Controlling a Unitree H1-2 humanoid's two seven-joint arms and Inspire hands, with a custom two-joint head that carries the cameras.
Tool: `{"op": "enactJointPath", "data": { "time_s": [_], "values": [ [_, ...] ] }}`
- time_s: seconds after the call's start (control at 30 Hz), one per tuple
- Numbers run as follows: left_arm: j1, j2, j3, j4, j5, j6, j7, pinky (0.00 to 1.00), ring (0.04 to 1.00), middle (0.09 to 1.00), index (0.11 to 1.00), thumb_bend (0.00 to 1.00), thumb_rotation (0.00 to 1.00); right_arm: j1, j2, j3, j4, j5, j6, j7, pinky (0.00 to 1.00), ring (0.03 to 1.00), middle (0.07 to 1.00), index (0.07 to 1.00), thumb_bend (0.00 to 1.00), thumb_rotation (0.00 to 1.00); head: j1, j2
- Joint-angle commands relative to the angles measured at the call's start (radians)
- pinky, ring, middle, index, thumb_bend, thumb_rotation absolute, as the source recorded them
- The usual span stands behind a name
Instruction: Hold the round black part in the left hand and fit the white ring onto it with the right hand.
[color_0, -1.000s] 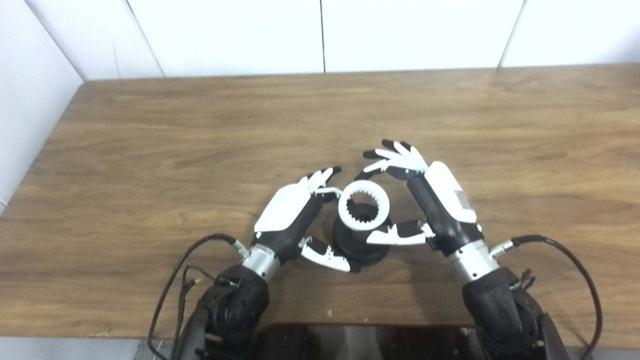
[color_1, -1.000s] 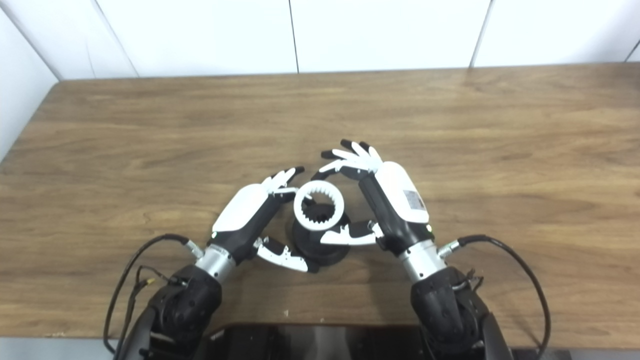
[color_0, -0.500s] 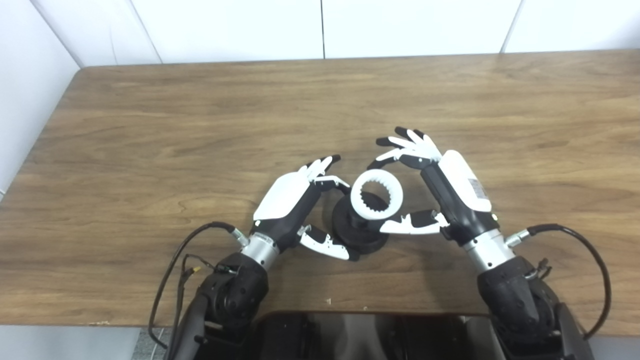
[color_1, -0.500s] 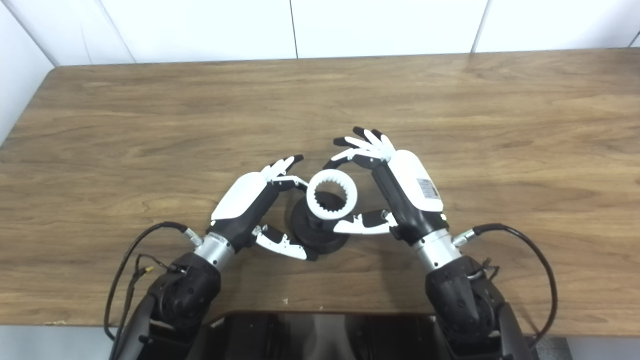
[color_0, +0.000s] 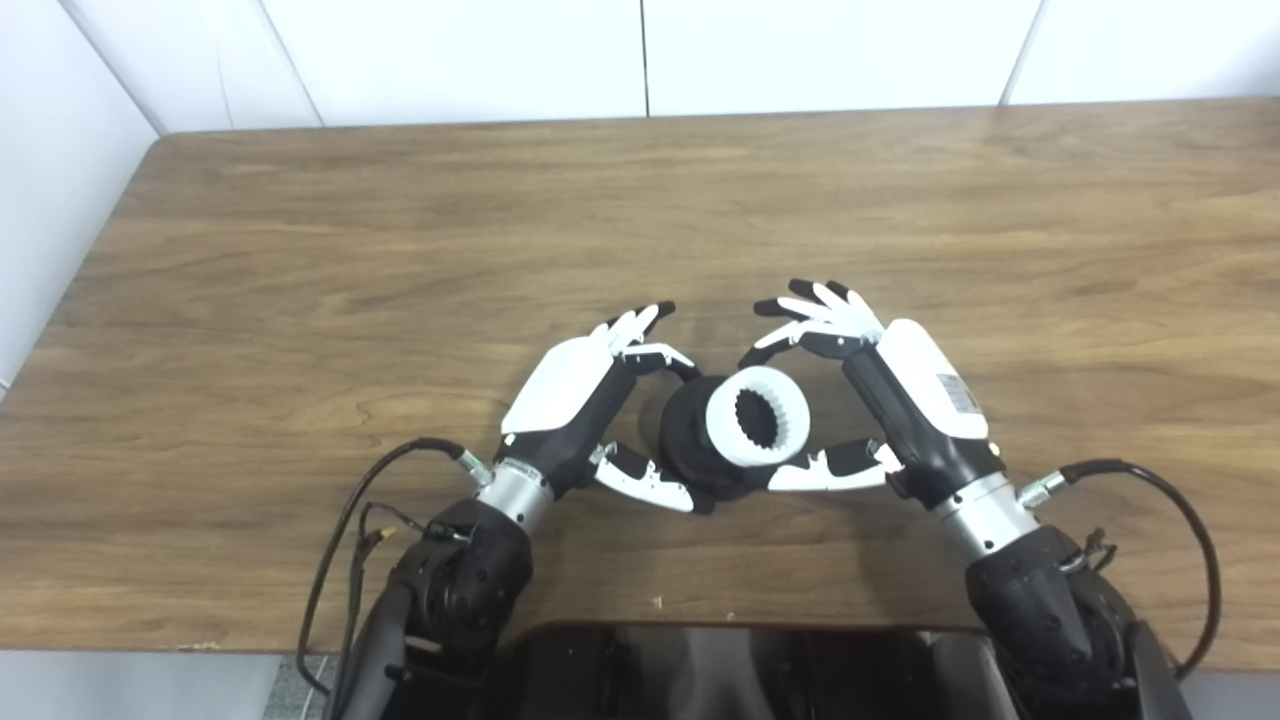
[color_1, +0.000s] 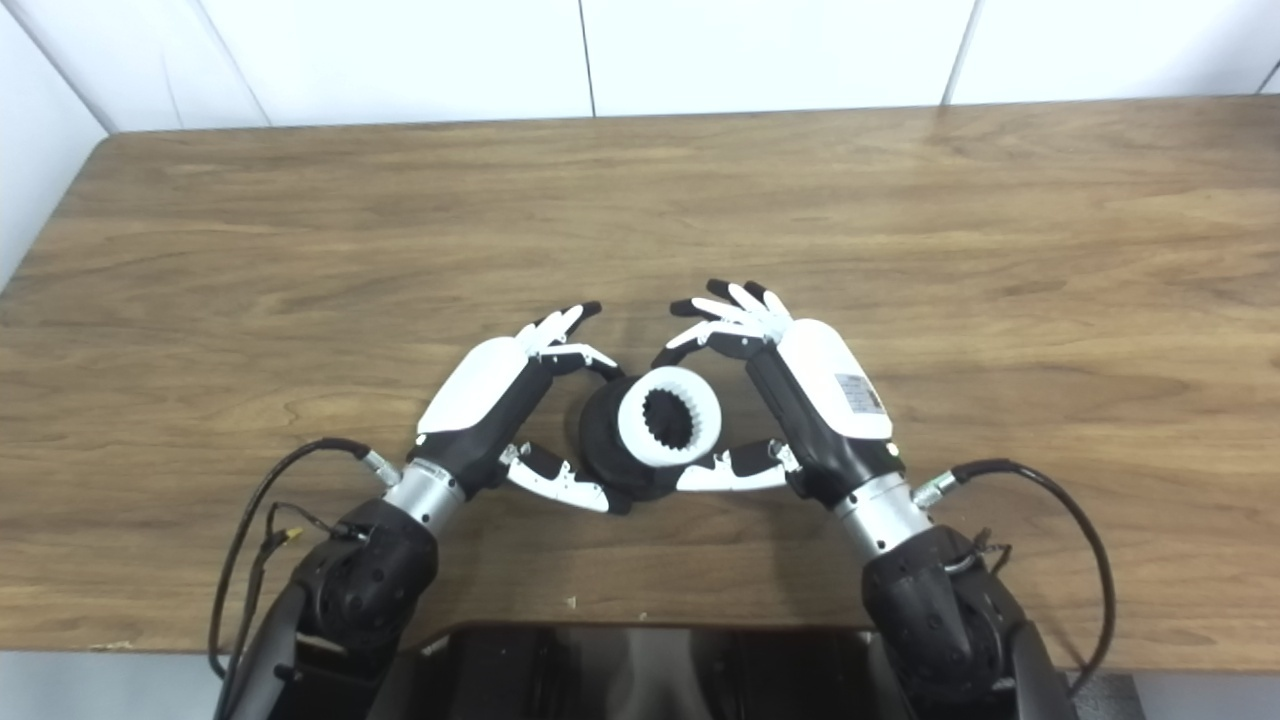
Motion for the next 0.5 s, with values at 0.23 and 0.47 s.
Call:
{"op": "enactJointPath", "data": {
  "time_s": [0.23, 0.47],
  "values": [
    [-0.035, -0.005, 0.001, -0.026, -0.009, -0.018, 0.024, 1.00, 1.000, 1.000, 0.607, 0.98, 0.26, -0.014, 0.038, 0.009, -0.022, -0.019, 0.000, 0.005, 1.00, 0.941, 0.835, 0.480, 0.52, 0.14, 0.006, 0.001],
    [-0.033, -0.006, -0.002, -0.034, -0.005, -0.005, 0.013, 1.00, 1.000, 1.000, 0.610, 0.98, 0.27, -0.029, 0.054, 0.014, -0.012, -0.028, 0.001, 0.007, 1.00, 0.944, 0.837, 0.480, 0.52, 0.14, 0.007, 0.003]
  ]
}}
